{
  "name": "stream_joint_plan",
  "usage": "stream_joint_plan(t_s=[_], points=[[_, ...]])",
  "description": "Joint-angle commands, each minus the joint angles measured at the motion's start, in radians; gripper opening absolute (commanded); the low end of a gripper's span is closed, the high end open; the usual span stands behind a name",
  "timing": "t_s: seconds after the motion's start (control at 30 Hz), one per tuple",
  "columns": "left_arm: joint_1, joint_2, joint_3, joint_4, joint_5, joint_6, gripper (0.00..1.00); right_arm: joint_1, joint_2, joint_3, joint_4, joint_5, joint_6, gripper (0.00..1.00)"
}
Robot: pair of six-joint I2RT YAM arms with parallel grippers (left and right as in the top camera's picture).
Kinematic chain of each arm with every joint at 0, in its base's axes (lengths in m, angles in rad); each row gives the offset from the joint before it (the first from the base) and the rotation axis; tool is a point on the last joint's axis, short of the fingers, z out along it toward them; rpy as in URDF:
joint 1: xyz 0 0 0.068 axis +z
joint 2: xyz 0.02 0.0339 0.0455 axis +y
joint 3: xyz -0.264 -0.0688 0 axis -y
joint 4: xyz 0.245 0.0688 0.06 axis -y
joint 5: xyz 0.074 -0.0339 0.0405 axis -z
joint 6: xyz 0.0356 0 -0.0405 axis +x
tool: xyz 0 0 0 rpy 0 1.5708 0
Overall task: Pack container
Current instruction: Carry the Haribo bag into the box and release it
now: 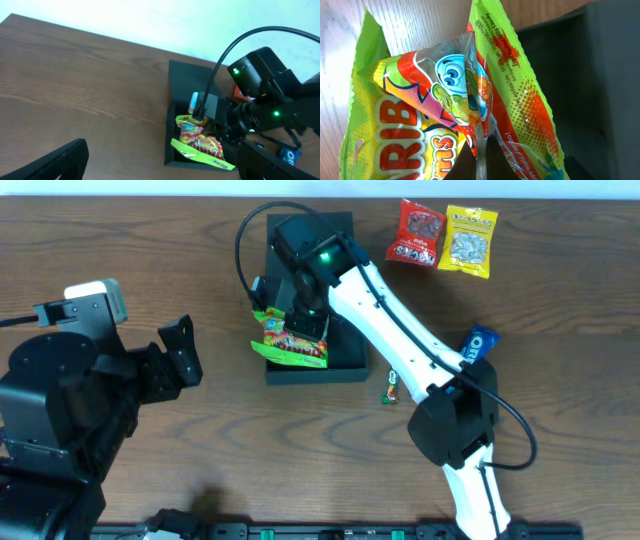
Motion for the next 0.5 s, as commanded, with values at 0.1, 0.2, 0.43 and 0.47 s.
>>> stream_joint_plan(t_s=[0.1,0.2,0.43,0.47], points=[[0.004,0.004,0.018,-0.006,-0.018,-0.002,0.95,-0.007,-0.018,-0.080,0.059,-0.004,-0.051,0.01],[0.004,0.004,0.018,-0.004,-0.019,0.005,0.95,-0.008,-0.018,-0.087,0.093,0.008,-0.051,0.01],[0.004,0.004,0.018,-0.004,-0.025,0.004,0.95,-0.008,-0.018,-0.087,0.115,0.069,-0.051,0.01],[0.004,0.004,0.018,-0.004,-0.030,0.004,0.95,-0.008,-0.018,-0.087,0.115,0.072,-0.051,0.01]])
